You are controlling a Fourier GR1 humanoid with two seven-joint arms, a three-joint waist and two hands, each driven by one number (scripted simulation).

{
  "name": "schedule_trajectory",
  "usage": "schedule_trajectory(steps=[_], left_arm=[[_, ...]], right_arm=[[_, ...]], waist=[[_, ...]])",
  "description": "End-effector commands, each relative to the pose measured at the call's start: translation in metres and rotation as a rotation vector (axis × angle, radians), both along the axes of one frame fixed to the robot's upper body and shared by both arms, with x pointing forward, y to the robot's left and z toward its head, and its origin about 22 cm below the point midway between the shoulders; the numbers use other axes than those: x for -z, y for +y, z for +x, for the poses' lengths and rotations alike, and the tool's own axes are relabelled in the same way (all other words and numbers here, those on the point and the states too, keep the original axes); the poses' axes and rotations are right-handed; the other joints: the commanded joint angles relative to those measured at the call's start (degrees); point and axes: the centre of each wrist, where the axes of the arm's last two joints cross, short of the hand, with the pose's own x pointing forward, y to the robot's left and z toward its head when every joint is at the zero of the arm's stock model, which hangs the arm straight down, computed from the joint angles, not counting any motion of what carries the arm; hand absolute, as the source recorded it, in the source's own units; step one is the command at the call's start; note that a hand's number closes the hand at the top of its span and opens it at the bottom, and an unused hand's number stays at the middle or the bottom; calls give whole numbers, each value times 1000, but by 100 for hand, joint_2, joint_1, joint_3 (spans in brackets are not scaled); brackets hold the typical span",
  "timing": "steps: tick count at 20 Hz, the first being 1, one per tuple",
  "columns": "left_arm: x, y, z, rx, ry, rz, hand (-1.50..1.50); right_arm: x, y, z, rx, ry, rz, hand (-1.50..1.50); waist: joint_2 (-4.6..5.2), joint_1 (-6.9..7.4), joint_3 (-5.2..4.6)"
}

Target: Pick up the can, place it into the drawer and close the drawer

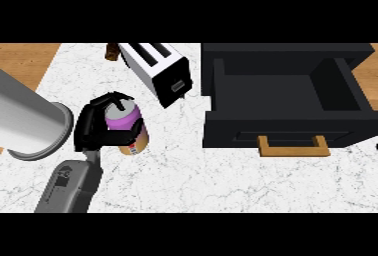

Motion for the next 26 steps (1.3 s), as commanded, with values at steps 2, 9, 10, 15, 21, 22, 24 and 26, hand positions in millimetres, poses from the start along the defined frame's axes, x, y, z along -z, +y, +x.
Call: schedule_trajectory(steps=[2, 9, 10, 15, 21, 22, 24, 26], left_arm=[[-42, -35, 1, 45, -59, 26, 150], [-99, -100, 26, 121, -28, 25, 150], [-118, -97, 30, 113, -53, 37, 150], [-139, -125, 45, 146, -87, 63, 150], [-189, -168, 56, 155, -102, 86, 150], [-199, -177, 66, 131, -123, 97, 150], [-215, -194, 63, 138, -129, 112, 150], [-210, -205, 67, 153, -92, 108, 150]], right_arm=[[4, -17, 6, -8, 14, -9, -150], [6, -12, -9, 17, 0, 2, -150], [-13, 4, -13, 8, -2, 0, -150], [9, 6, 4, 16, 6, -24, -150], [-3, 12, 4, 3, -4, 1, -150], [0, -12, -2, -1, -23, -2, -150], [4, 0, -1, -14, -1, -13, -150], [5, -3, 15, 12, -11, -5, -150]], waist=[[0, 2, 1], [5, -55, 1], [2, -42, -2], [16, -48, -1], [16, -70, -2], [24, -134, 1], [21, -129, 1], [29, -121, 0]])
